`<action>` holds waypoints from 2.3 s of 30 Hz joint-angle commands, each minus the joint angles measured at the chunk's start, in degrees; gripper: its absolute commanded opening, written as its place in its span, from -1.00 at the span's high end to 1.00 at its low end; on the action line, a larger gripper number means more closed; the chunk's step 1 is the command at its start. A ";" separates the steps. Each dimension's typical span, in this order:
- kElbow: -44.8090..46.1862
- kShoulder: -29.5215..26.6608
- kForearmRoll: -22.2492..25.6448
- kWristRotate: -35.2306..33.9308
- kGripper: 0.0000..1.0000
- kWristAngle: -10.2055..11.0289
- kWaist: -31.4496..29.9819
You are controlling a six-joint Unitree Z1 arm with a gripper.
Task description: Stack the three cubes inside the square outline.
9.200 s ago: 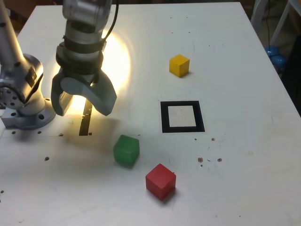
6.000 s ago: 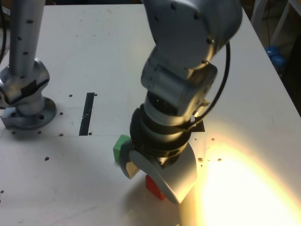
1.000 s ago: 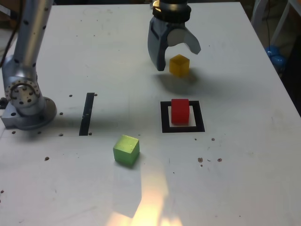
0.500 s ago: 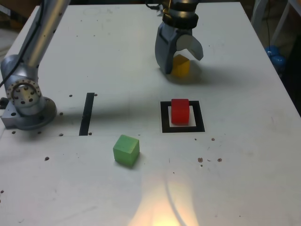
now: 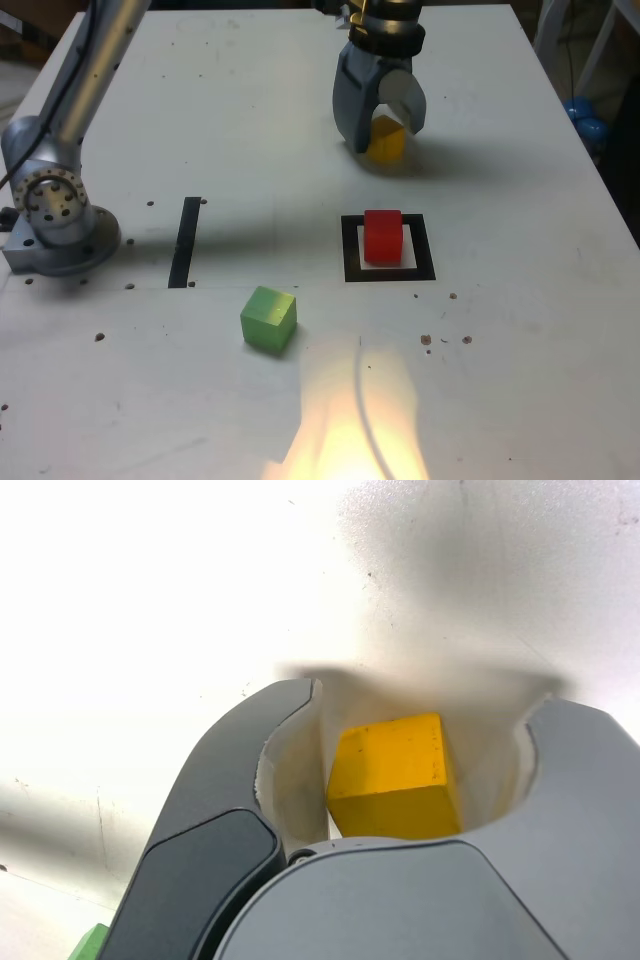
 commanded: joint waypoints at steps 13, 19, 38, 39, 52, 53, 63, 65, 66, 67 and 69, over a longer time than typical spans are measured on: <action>-0.03 -0.12 0.22 0.16 0.37 -0.06 -1.06; 0.67 -1.86 0.40 1.27 0.38 0.65 -3.21; 5.71 -10.84 2.29 -0.23 0.38 0.28 -19.17; 6.02 -11.04 2.26 -0.57 0.38 0.25 -19.84; 8.06 -11.50 0.90 -3.24 0.38 -0.19 -24.70; 8.19 -11.49 0.74 -3.29 0.38 -0.22 -24.75; 9.03 -11.70 0.00 -3.57 0.38 -0.23 -25.47; 9.23 -11.80 -0.25 -3.64 0.35 -0.22 -25.78; 9.41 -11.87 -0.51 -3.66 0.27 -0.21 -25.94; 9.63 -11.94 -0.84 -3.67 0.12 -0.20 -26.09; 10.16 -12.05 -1.57 -3.66 -0.27 -0.23 -26.34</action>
